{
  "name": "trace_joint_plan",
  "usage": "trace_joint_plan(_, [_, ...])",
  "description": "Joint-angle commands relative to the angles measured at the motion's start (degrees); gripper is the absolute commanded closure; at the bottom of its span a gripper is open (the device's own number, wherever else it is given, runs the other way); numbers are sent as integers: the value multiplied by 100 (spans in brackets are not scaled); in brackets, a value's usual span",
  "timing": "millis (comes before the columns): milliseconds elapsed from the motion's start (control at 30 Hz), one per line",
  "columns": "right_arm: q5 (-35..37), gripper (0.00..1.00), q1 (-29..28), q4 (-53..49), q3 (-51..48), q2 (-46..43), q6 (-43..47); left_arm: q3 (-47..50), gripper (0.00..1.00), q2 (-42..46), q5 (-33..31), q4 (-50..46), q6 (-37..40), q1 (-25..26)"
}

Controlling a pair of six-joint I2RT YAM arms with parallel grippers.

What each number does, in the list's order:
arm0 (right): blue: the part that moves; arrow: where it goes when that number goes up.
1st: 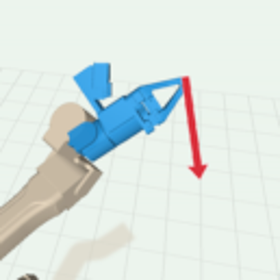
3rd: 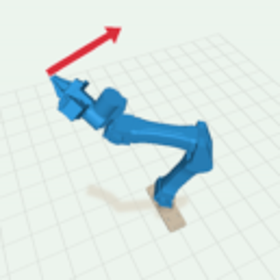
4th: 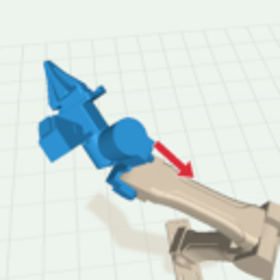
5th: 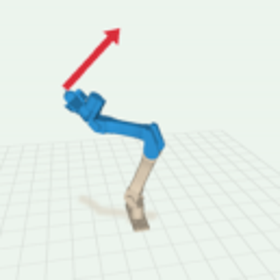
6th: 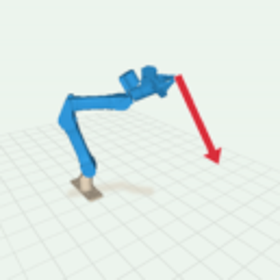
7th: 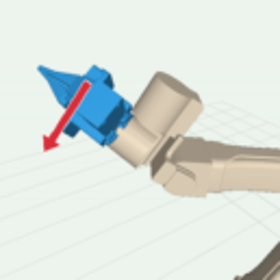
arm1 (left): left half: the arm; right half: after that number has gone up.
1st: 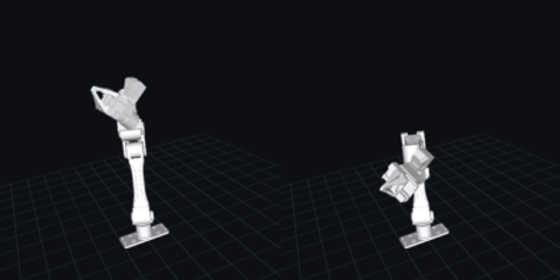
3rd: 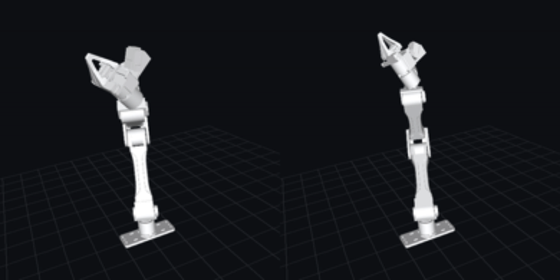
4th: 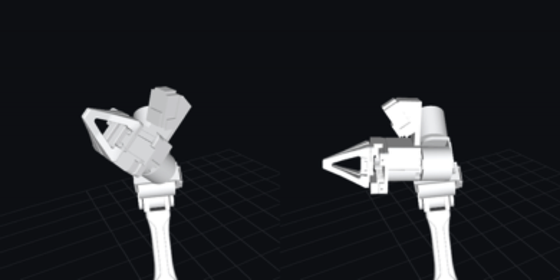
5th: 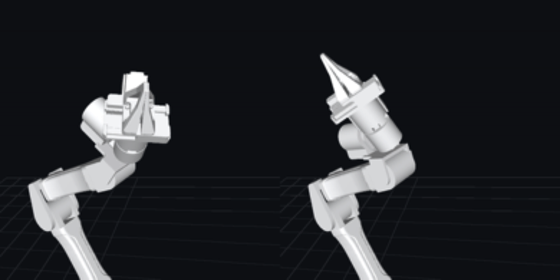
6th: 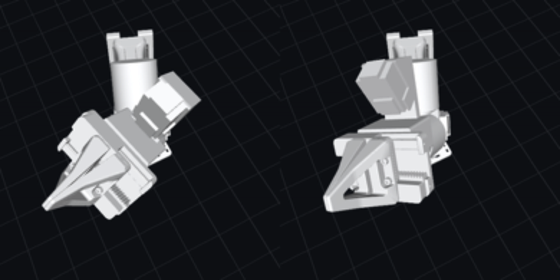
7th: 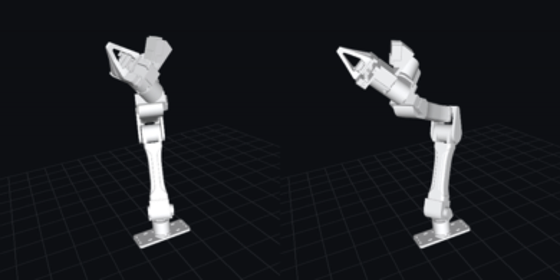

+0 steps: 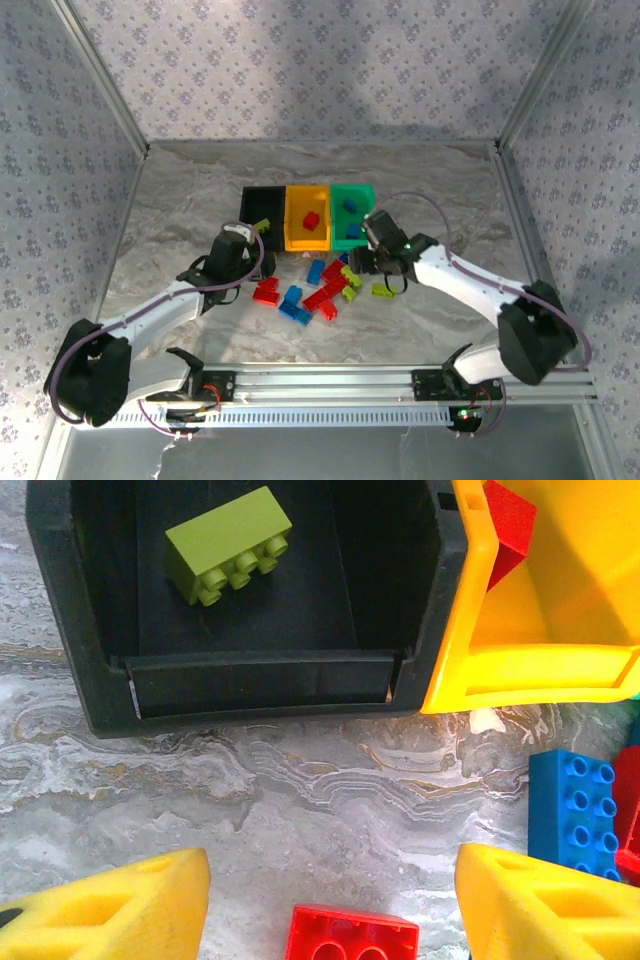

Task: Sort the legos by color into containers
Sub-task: Place the lego in the container, then pick up the lego from the center of the table.

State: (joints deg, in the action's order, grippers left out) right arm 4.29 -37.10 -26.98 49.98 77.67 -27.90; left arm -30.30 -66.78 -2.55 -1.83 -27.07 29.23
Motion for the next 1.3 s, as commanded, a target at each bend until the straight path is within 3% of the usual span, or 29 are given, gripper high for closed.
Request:
trace_joint_plan(0, [78,41,69,-422,-609,-408,-369,125,35,143,57,80,-122,-44])
trace_joint_plan(267, [-24,39,133,-292,-1212,-653,-638,209,35,315,-62,67,-142,-81])
trace_joint_plan(700, [12,27,-4,-196,-797,138,-587,244,34,541,-192,-70,-140,-118])
trace_joint_plan(1267, [259,23,-273,-120,-358,958,-642,306,36,858,-783,-423,-271,-215])
